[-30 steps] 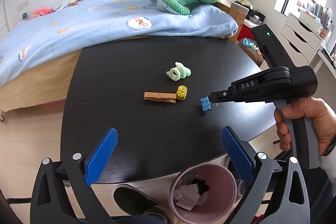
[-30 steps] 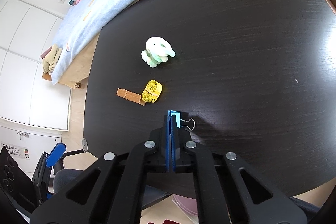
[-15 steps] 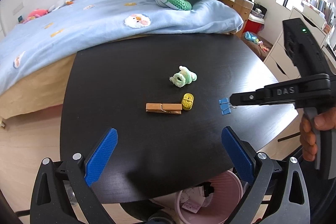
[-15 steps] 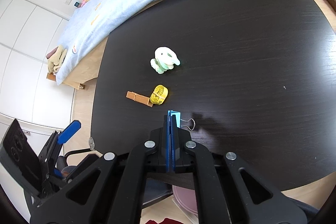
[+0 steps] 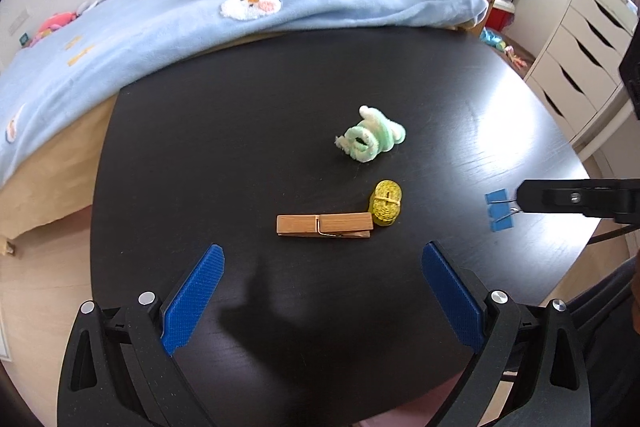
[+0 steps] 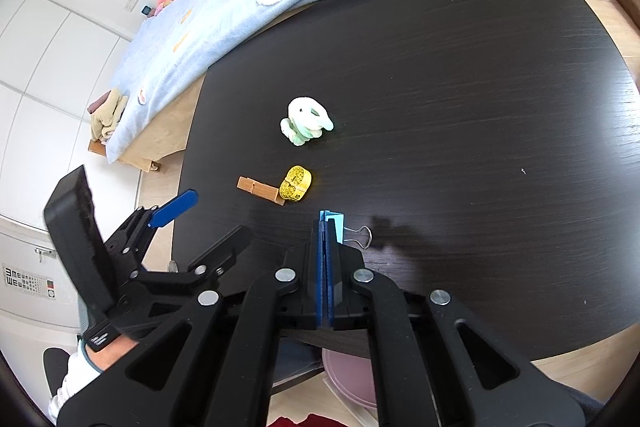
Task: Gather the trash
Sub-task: 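Grasp the wooden clothespin with the left gripper while the right gripper holds the clip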
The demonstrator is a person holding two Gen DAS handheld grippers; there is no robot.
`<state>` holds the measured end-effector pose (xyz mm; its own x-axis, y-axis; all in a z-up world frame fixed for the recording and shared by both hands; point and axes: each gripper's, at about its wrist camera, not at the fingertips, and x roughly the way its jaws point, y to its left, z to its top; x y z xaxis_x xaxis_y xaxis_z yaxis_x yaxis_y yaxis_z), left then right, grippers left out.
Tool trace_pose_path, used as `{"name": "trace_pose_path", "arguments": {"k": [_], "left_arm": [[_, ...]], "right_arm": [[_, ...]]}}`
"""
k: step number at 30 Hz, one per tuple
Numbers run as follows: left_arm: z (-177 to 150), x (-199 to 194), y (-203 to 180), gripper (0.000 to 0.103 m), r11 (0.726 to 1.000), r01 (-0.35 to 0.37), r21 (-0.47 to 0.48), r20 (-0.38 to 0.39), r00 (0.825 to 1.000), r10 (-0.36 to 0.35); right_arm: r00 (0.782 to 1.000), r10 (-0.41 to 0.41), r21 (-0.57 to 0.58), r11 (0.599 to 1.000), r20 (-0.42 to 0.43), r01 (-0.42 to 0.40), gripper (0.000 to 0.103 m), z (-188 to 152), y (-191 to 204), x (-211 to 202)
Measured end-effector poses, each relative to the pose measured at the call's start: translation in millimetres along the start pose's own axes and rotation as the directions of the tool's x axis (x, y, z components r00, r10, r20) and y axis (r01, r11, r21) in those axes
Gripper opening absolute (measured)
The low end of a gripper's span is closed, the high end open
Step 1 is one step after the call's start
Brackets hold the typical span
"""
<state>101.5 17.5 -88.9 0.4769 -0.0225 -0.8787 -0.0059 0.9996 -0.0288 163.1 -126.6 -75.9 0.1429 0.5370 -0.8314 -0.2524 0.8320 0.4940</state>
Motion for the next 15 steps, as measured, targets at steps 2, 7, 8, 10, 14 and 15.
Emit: {"name": "trace_pose_path", "arguments": {"k": [2,7,8,10,14,15], "left_arm": [[0,7,2,0.095,1.000,-0.007,-0.002,-0.016,1.000,0.007],[1,21,7,0.095,1.000,-0.006,-0.015,-0.042,0.999,0.005],[2,24,8,0.095,1.000,-0.005,-0.019,-0.047,0.999,0.004],[3,29,8,0.095,1.000,-0.011,-0.025,-0.056,0.998,0.010],[0,34,11,0.095,0.999,-0.013,-0.041,-0.065,0.998,0.010],[-1,35,11,0.094,0.999,-0.014,-0.045,-0.065,0.998,0.011]], "right_arm": [[1.000,0.000,0.000,1.000,0.001,0.000,0.001,0,0,0],[1.000,-0.002,-0.003,1.000,-0.003,0.002,0.001,-1,-1,2],[1.000,-0.003,-0.003,1.000,-0.003,0.003,0.001,-1,-1,3],[1.000,-0.004,-0.002,1.000,-0.003,0.004,0.001,-1,-1,3],[1.000,-0.007,-0.001,1.000,-0.005,0.007,0.001,-1,-2,4],[1.000,-0.007,-0.001,1.000,-0.006,0.007,0.001,-2,-2,4]]}}
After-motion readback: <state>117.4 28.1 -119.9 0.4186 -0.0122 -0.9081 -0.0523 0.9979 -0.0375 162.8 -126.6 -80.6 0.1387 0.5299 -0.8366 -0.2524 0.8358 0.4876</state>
